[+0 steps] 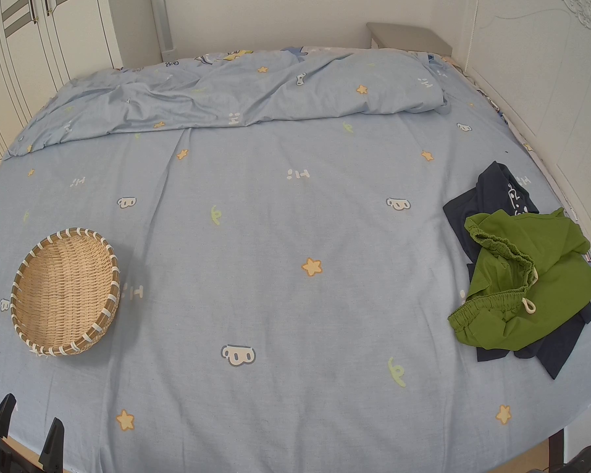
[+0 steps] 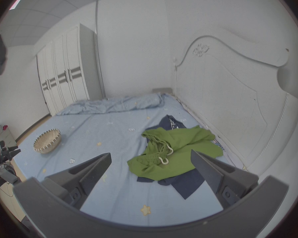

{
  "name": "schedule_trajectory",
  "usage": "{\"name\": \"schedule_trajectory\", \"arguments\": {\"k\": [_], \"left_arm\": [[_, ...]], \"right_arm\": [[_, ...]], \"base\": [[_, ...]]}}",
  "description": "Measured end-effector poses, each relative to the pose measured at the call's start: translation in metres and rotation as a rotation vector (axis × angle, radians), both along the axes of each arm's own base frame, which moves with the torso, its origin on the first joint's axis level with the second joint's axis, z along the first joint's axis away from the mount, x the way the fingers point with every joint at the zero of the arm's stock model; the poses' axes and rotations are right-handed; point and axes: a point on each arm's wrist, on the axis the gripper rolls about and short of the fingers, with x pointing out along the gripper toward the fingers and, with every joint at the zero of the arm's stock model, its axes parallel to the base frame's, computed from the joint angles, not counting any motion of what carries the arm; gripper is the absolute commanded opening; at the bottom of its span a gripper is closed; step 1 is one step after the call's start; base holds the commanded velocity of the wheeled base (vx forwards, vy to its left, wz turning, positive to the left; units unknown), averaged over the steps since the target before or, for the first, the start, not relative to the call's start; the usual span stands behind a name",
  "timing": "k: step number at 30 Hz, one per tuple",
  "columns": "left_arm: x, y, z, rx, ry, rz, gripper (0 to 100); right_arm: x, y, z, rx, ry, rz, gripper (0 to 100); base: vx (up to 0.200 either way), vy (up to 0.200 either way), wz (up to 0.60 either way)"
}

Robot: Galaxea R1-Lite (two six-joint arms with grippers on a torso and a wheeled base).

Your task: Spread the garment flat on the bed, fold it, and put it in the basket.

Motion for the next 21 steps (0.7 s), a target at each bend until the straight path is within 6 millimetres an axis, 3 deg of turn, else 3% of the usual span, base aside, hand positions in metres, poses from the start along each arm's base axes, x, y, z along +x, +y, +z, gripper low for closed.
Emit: {"name": "schedule_trajectory", "arguments": {"k": [5,10,15,21], "left_arm": [[0.000,0.000,0.000,0.000,0.000,0.000,100],[0.000,0.000,0.000,0.000,0.000,0.000,100],[0.000,0.000,0.000,0.000,0.000,0.000,100],[0.000,0.000,0.000,0.000,0.000,0.000,100]], "right_arm": [[0.044,0.001,0.015,-0.025,0.167,-0.032,100],[0.098,0.004,0.017,-0.040,0.316,-0.051,100],[0.156,0.006,0.005,-0.032,0.431,-0.074,100],[0.212,0.009,-0.016,0.059,0.470,-0.133,100]], "base": [[0.000,0.000,0.00],[0.000,0.000,0.00],[0.000,0.000,0.00],[0.000,0.000,0.00]]}}
